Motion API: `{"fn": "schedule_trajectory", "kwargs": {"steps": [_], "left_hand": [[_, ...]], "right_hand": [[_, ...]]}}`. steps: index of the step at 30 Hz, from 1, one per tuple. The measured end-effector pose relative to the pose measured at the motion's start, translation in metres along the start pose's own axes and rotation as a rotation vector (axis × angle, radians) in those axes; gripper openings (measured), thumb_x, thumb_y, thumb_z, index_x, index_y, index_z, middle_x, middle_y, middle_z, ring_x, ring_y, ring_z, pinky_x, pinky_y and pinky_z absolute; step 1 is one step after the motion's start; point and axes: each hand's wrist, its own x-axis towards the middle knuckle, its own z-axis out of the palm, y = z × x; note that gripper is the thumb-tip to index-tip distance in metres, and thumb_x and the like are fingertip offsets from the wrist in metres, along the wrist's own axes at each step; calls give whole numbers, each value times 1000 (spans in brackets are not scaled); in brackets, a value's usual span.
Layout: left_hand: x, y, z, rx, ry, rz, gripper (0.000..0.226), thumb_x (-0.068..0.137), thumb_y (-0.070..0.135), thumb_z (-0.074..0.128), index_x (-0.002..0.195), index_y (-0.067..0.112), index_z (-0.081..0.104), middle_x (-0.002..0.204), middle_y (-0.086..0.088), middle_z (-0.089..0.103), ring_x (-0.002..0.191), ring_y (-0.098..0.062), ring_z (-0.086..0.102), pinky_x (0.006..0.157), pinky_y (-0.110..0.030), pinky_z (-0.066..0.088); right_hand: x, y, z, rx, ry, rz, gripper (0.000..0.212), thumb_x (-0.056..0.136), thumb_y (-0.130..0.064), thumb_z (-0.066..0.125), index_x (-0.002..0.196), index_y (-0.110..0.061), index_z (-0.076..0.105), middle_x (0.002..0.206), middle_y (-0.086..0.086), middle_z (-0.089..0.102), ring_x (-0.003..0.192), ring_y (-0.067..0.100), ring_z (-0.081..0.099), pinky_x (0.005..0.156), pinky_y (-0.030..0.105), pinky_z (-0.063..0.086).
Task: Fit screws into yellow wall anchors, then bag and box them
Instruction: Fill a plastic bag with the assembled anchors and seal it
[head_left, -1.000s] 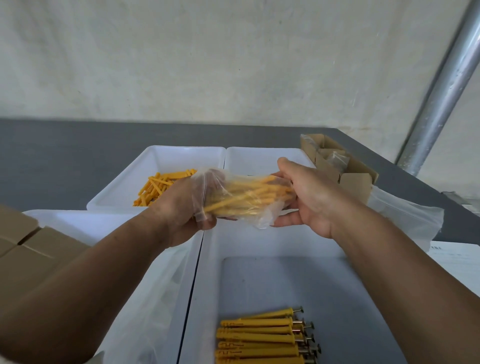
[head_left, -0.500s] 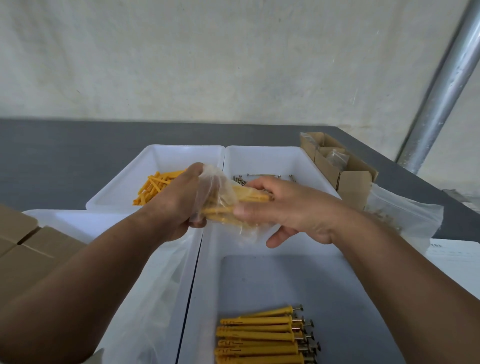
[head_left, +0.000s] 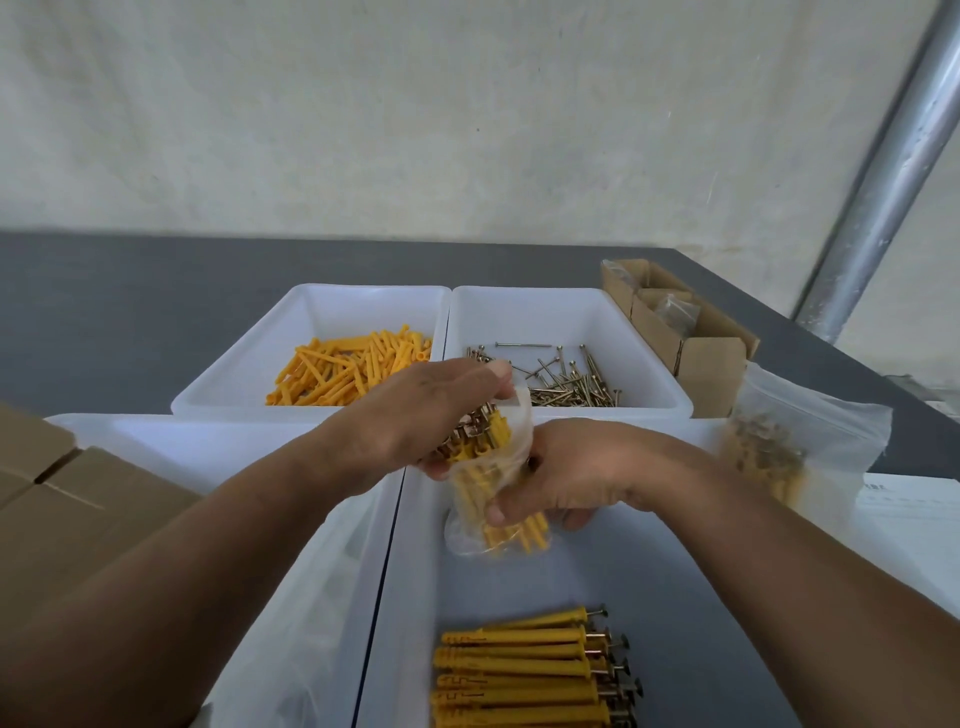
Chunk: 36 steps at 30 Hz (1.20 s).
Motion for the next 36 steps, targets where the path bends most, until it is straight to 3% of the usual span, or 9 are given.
{"fn": "schedule_trajectory", "kwargs": {"steps": [3,5,9,11,15,19,24,30,36], "left_hand": [[-2,2,-5,-46,-64,-21,44,70,64,66,101,34,72,94,13,69,57,1,59,56,-21,49],[-3,-1,-8,-9,-108,-18,39,68,42,85,104,31,71,97,10,66,58,-3,59,58,-19,49],[-1,-7,-12,94,-88,18,37,78,1,75,101,30,72,112,8,58,72,-18,62,58,-19,51],[-1,-8,-14,76,-84,22,37,78,-4,71,96,29,74,110,7,59,69,-18,60,56,-19,50],[-1,-8,-17,97,-80,33,40,75,-10,65,92,26,71,103,8,60,60,-11,60,56,-21,50],[0,-8,-17,140,-14,53,38,74,-13,62,94,19,63,102,4,62,56,-9,59,53,-22,48],[5,-4,-25,-52,258,53,25,81,-7,64,88,17,64,94,-2,70,66,-8,61,51,-19,50],[4,-4,-22,-162,303,53,14,84,0,68,85,14,69,84,-7,68,64,-8,61,56,-20,52],[5,-5,-18,-235,307,79,19,84,-6,65,81,12,68,86,-15,67,78,-28,63,56,-18,51]], "right_hand": [[0,-1,1,-30,-6,14,39,78,-43,79,108,-19,69,95,9,67,79,16,63,77,32,59],[-5,-3,-2,-75,5,28,39,78,-45,78,107,-20,69,103,12,69,84,18,67,74,30,61],[-19,-10,-18,-206,152,46,40,71,-52,80,94,-26,61,87,2,68,74,15,71,58,24,58],[-23,-13,-24,-245,304,11,61,66,-54,82,111,-28,52,98,-6,63,78,13,68,65,31,59],[-25,-15,-27,-224,391,-201,64,70,-40,83,117,-55,41,115,-12,49,97,10,58,80,37,53],[-25,-15,-27,-301,387,-262,18,76,-33,80,77,-35,62,88,-13,60,79,2,59,67,27,50],[-31,-11,-39,-132,453,-303,19,74,-28,82,74,-30,63,72,-12,67,64,7,63,67,38,58],[-31,-13,-36,-189,495,-333,27,72,-37,82,68,-25,59,62,-19,59,56,-1,50,58,24,42],[-29,-12,-35,-208,411,-198,53,63,-61,76,106,-47,49,85,-13,56,74,3,55,63,30,43]]}}
